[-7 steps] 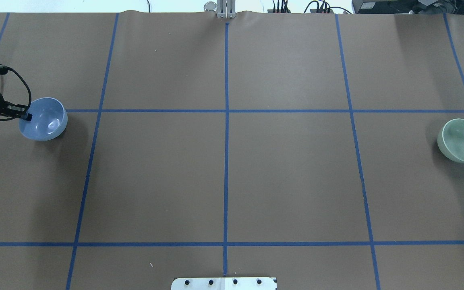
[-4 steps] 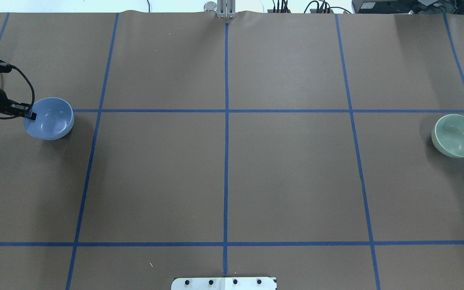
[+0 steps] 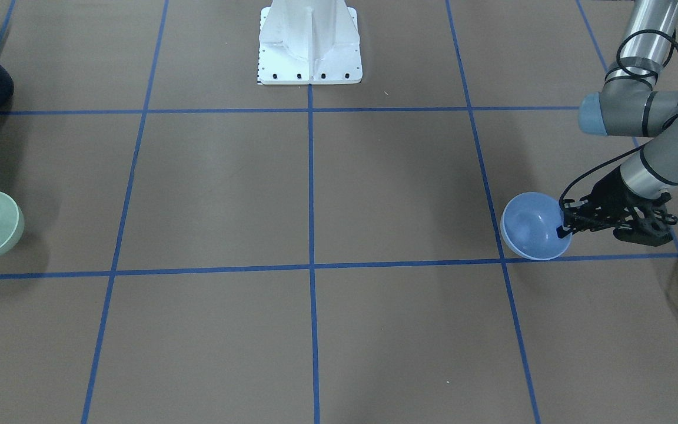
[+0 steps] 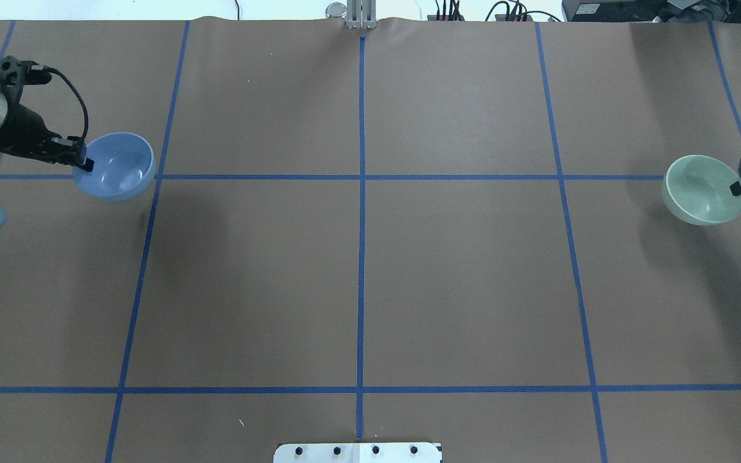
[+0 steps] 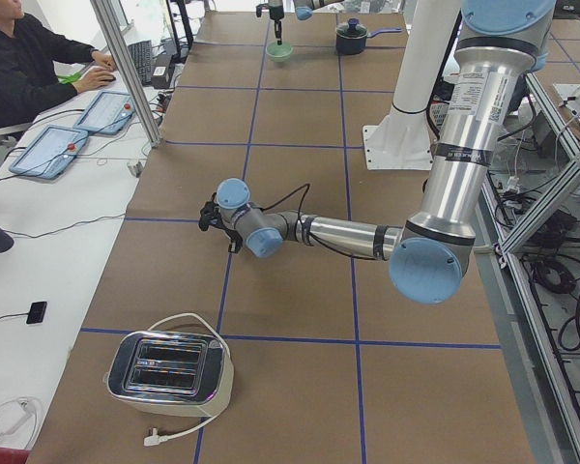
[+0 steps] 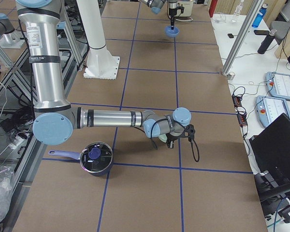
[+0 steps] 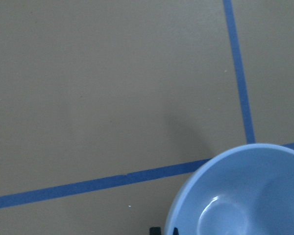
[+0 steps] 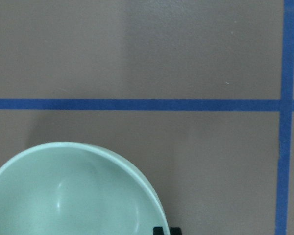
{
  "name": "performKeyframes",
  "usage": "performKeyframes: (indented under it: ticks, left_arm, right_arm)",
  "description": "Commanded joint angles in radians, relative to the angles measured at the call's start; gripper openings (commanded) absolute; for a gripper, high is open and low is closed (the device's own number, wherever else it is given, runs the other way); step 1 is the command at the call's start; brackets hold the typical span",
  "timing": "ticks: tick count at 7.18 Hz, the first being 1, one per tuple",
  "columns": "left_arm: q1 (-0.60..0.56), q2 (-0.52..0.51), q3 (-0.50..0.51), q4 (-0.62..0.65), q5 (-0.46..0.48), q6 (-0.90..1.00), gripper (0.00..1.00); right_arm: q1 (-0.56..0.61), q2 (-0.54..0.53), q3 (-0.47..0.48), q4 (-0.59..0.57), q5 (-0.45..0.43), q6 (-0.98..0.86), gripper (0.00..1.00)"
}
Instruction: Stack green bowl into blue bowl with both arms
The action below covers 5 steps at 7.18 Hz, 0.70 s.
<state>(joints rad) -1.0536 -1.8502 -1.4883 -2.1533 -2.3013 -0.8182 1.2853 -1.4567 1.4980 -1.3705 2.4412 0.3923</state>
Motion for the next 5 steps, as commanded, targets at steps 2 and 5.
performKeyframes:
  ticks: [2,5]
  left_arm:
    - [0.186,-0.177,-0.03,0.039,0.115,-0.345,0.0]
    - [0.39,-0.346,-0.032,0.187,0.297,-0.533,0.0]
  right_arm:
    - [0.008,0.128,0.172,-0.174,0.038,0.196,0.0]
    - [-0.055,0.223,0.211,-0.163,0.021,0.359,0.0]
